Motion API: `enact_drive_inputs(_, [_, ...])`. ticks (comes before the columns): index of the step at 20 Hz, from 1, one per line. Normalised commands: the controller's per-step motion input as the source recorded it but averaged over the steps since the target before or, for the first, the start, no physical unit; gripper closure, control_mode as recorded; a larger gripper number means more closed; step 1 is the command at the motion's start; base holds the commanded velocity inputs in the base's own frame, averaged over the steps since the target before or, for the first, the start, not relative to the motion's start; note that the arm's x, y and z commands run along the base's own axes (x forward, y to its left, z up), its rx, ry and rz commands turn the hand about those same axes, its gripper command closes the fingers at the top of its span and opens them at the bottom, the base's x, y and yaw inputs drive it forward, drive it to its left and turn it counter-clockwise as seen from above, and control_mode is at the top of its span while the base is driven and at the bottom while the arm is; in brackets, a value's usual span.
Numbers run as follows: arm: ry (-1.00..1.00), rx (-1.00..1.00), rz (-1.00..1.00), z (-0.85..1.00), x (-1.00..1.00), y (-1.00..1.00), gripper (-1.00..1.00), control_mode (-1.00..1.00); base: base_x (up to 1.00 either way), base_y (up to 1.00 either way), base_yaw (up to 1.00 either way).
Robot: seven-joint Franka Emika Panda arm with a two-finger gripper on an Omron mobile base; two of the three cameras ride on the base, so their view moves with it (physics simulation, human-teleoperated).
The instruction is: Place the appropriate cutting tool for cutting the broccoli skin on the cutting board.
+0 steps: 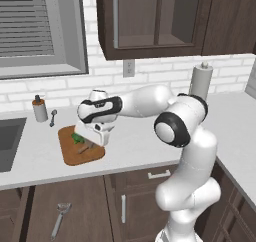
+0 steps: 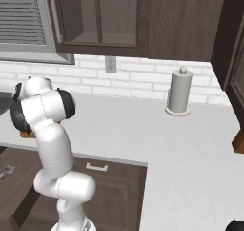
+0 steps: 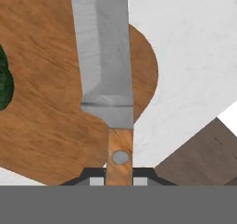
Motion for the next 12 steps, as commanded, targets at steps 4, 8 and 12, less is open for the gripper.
enact_drive_inputs(4, [0.00,0.00,0.00,-0.29,0.10,0.14,1.00,-1.00,0.00,0.00,0.00])
enact_drive_inputs(8, [0.00,0.00,0.00,-0.35,0.09,0.17,1.00,-1.00,0.00,0.00,0.00])
enact_drive_inputs(12, [0.00,0.00,0.00,-0.32,0.11,0.24,1.00,-1.00,0.00,0.00,0.00])
